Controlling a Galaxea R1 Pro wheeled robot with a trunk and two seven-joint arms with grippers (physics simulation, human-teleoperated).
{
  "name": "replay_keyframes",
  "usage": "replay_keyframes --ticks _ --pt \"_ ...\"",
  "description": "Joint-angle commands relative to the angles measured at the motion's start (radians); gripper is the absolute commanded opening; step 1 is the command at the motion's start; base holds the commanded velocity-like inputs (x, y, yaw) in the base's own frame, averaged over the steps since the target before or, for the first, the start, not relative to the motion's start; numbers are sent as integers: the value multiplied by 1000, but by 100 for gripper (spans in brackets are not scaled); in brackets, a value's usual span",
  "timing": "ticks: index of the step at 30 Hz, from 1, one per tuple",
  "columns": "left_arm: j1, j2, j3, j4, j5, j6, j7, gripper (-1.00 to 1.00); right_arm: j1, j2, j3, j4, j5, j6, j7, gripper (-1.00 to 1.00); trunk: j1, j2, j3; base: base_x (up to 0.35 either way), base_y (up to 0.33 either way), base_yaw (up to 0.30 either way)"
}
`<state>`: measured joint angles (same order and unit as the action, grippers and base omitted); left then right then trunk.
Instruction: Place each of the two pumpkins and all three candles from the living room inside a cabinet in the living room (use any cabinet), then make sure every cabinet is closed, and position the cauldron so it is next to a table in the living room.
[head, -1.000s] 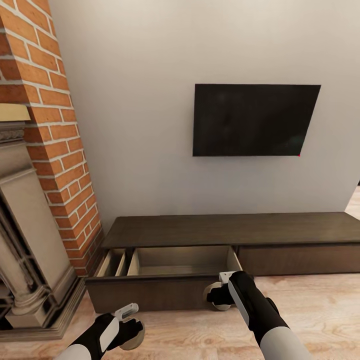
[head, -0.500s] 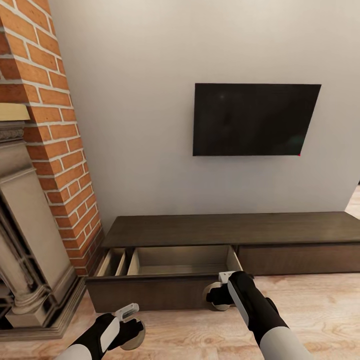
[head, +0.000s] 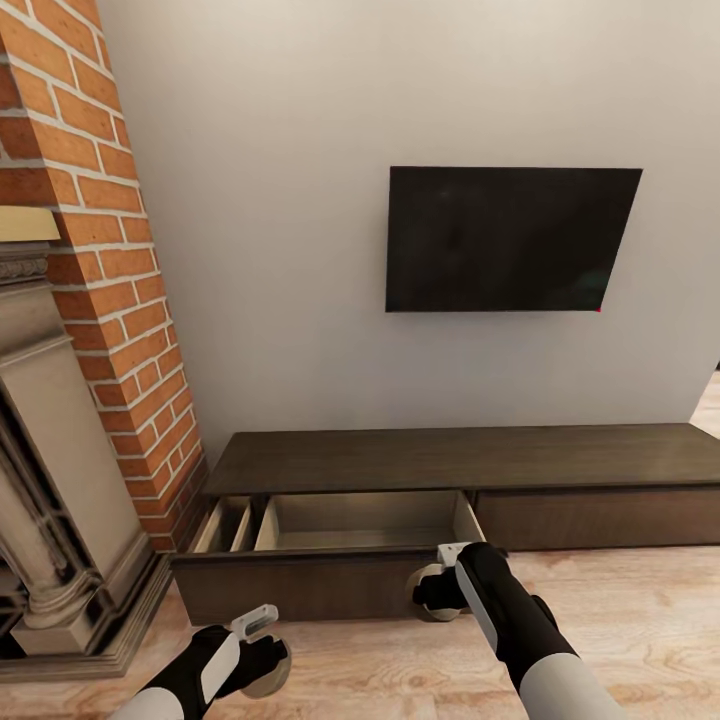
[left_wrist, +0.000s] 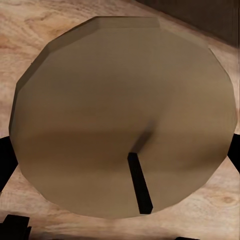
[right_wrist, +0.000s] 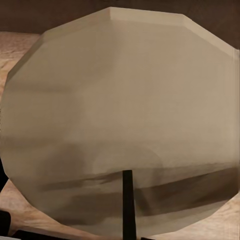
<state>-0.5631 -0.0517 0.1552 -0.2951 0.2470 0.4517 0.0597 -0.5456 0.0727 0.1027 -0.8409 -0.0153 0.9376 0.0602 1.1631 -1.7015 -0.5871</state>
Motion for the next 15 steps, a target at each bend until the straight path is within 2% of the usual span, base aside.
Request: replay_keyframes --ticks 1,5,11,14,15 --pt "0 -1 3 -8 7 7 4 -100 -1 0 0 -2 -3 4 -1 -100 0 -1 -1 0 0 0" --pt "0 -6 3 -54 3 15 -2 -100 -1 -2 -1 -15 -3 6 -2 -100 0 -1 -1 0 0 0" --pt "0 -8 3 -120 -38 43 -8 -100 -2 -3 1 -19 -3 10 -3 -100 0 -1 -1 0 0 0" --pt "0 -8 -15 -187 -50 133 -8 -100 -2 -4 1 -19 -3 39 -3 -100 0 -1 -1 0 0 0" --pt "0 -8 -32 -225 -52 177 -7 -100 -2 -4 1 -20 -3 57 -2 -100 0 -1 -1 0 0 0"
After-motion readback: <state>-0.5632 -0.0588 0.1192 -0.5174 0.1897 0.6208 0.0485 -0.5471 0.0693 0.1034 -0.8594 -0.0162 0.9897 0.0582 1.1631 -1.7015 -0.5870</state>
